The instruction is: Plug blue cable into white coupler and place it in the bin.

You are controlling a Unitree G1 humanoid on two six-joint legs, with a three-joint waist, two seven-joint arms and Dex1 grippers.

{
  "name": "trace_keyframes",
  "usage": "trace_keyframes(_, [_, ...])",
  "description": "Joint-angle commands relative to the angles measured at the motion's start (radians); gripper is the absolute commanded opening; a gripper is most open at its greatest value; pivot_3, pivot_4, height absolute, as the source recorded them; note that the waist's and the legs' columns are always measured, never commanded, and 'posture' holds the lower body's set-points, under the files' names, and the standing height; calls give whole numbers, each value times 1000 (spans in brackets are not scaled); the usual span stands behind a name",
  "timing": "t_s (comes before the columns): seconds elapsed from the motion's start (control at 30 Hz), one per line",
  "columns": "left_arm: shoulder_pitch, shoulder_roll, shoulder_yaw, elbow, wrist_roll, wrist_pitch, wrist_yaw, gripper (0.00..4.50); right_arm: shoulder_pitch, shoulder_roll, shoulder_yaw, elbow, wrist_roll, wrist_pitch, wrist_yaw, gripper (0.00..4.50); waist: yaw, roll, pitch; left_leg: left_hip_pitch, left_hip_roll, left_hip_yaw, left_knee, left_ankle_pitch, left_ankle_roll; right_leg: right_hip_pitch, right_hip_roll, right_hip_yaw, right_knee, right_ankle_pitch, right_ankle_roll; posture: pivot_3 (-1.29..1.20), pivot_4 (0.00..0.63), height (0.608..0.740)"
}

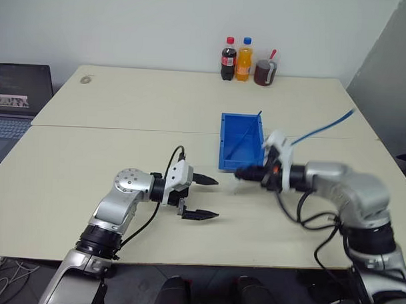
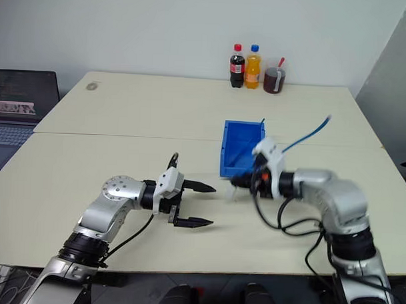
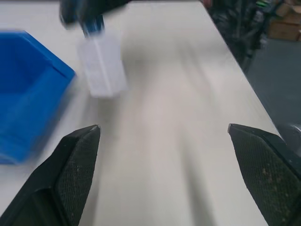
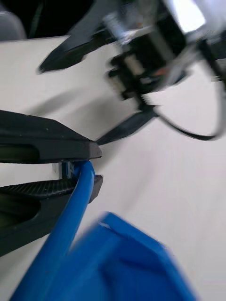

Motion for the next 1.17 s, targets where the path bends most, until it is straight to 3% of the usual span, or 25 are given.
trace_keyframes(0.03, [-28, -56, 89, -125, -28, 56, 212, 4486, -147, -29, -60, 212, 18, 21, -9, 194, 1, 0, 0, 0, 0, 0, -1, 0, 0, 0, 0, 0, 0, 0, 0, 0, 150, 740])
trace_keyframes(0.2, [-58, -211, 147, -199, -14, 111, 518, 4486, -312, -42, 48, 573, -97, -175, 47, 194, 1, -1, 1, -1, -2, 2, -2, 0, 0, -1, -1, 1, -1, 1, -1, 0, 150, 740])
trace_keyframes(0.3, [-37, -272, 145, -246, -11, 141, 621, 4486, -387, -22, 87, 742, -146, -279, 86, 194, -1, -1, 1, -7, -2, 4, -2, 0, 0, -7, -1, 3, -1, 2, -3, 0, 150, 740])
trace_keyframes(0.37, [-5, -288, 125, -290, -15, 167, 652, 4500, -424, -12, 105, 830, -169, -336, 120, 874, -3, -1, 1, -7, -2, 4, -2, 0, 0, -9, -1, 3, 0, 3, -3, 0, 150, 740])
trace_keyframes(0.53, [52, -288, 102, -359, -27, 201, 690, 4500, -480, -9, 130, 964, -217, -416, 195, 2025, 0, 0, 2, -8, -1, 4, -4, 0, 0, -9, 0, 1, -1, 2, -3, 0, 150, 740])
trace_keyframes(0.73, [48, -271, 110, -350, -42, 207, 698, 4500, -509, -4, 140, 1029, -264, -458, 234, 3598, 0, 0, 2, -8, -2, 5, -3, 0, 0, -9, -1, 2, 0, 3, -3, 0, 150, 740])
trace_keyframes(0.87, [33, -274, 107, -325, -49, 207, 701, 4500, -507, -14, 134, 1030, -291, -474, 218, 4390, 0, 0, 2, -8, -2, 6, -3, 0, 0, -9, -1, 1, 0, 3, -3, 0, 150, 740])
trace_keyframes(1.03, [0, -286, 122, -268, -32, 220, 753, 4500, -475, -48, 113, 981, -320, -479, 165, 4477, 1, 0, 2, -8, -2, 7, -3, 0, 0, -9, -1, 1, 0, 3, -3, 0, 150, 740])
trace_keyframes(1.17, [-18, -273, 133, -234, -3, 229, 799, 4500, -372, -92, 81, 817, -331, -488, 90, 4477, 3, 0, 2, -8, -2, 7, -3, 0, 0, -9, -1, 1, -1, 3, -3, 0, 150, 740])
